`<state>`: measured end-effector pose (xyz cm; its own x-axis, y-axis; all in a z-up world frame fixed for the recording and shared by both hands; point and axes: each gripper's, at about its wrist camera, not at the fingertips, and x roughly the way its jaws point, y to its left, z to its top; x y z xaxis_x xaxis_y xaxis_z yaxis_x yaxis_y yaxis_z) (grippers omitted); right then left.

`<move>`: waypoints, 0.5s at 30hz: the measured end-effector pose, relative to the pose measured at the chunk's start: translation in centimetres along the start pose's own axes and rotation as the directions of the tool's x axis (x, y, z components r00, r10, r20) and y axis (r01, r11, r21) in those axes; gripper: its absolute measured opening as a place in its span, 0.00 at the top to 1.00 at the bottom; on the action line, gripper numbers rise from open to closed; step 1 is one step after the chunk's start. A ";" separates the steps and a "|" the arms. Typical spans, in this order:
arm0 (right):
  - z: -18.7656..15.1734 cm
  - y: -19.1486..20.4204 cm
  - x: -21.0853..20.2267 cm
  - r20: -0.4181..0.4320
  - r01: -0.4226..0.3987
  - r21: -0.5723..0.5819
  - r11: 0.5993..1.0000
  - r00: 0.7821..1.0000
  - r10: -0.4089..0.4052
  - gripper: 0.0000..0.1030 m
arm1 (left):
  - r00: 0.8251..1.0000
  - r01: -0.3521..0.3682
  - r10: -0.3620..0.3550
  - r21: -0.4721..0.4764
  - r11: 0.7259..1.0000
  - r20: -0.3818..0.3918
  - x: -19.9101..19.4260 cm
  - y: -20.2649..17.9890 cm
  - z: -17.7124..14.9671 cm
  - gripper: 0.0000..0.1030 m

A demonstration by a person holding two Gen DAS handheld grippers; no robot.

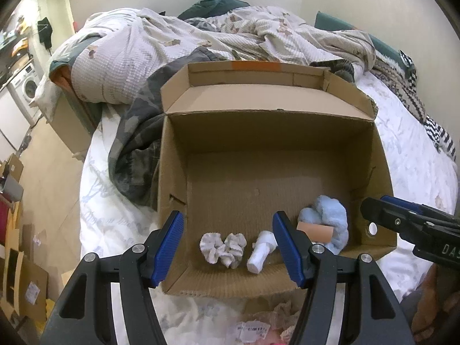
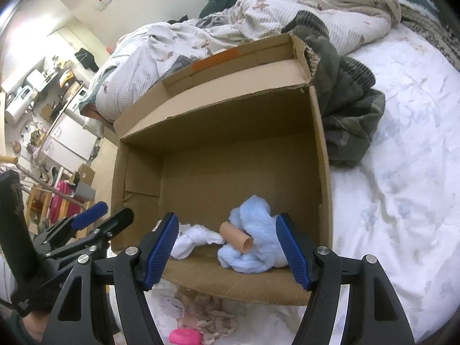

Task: Organize soft objects
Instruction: 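Withdraw both tools from the box toward the remaining items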

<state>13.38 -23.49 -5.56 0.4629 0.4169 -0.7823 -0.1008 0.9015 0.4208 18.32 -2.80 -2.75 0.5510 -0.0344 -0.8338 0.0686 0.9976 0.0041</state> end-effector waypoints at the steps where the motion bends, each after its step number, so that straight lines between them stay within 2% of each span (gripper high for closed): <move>1: -0.1 0.1 -0.2 0.003 0.007 -0.003 1.000 1.000 -0.007 0.28 | 1.000 -0.001 0.001 -0.003 1.000 0.001 -0.2 0.1 -0.1 0.41; 9: -1.5 0.6 -1.4 -0.012 0.032 -0.021 0.999 0.999 -0.032 0.28 | 1.000 -0.016 0.016 -0.015 1.000 0.006 -2.1 0.7 -1.2 0.41; 15: -2.9 1.2 -2.5 -0.003 -0.002 -0.047 0.999 1.000 0.002 0.28 | 1.000 -0.017 0.017 -0.033 0.999 -0.009 -3.3 1.1 -2.5 0.41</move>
<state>9.56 -23.08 -4.43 0.4603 0.4193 -0.7825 -0.1435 0.9050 0.4006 14.50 -1.41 -1.38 0.5443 -0.0174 -0.8387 0.0317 0.9995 -0.0002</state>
